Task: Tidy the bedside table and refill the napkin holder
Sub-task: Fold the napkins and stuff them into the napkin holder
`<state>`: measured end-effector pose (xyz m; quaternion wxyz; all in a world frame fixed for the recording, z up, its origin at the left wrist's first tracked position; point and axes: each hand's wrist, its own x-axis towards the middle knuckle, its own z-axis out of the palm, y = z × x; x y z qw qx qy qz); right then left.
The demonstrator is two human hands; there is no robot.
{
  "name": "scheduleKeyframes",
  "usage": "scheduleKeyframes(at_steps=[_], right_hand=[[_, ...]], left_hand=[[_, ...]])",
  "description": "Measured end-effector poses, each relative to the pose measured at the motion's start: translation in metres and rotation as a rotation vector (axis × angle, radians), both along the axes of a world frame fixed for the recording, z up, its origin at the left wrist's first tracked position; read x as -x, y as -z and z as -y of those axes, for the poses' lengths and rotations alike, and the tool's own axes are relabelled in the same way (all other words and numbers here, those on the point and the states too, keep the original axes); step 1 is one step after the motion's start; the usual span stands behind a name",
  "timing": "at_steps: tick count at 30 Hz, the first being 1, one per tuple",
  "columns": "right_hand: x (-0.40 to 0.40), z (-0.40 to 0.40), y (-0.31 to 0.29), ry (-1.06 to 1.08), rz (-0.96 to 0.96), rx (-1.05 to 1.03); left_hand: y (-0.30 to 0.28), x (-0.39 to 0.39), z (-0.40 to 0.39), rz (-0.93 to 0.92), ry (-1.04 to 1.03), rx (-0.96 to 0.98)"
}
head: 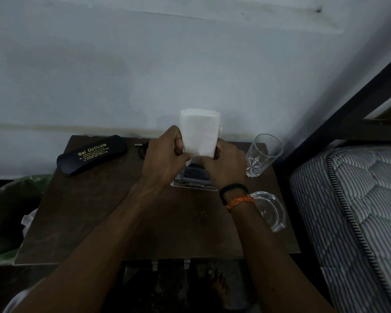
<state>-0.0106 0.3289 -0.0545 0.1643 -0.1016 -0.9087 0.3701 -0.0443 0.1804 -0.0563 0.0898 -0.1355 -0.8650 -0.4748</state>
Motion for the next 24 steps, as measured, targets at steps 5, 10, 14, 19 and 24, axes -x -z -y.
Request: scheduleKeyframes(at_steps=[5, 10, 14, 19, 24], right_hand=[[0.001, -0.011, -0.009, 0.006, 0.033, -0.032], [-0.002, -0.009, -0.006, 0.014, 0.000, -0.120], [-0.002, -0.010, -0.001, 0.008, -0.031, -0.157], [-0.004, -0.005, 0.004, -0.004, -0.035, -0.225], [-0.003, 0.001, 0.007, 0.006, -0.037, -0.173]], left_hand=[[0.004, -0.001, -0.001, -0.049, 0.018, 0.071], [0.007, -0.006, -0.006, -0.079, 0.000, 0.125], [0.011, -0.006, -0.009, -0.106, -0.022, 0.129], [0.015, -0.006, -0.013, -0.079, -0.040, 0.104], [0.014, -0.007, -0.016, -0.043, -0.070, 0.116]])
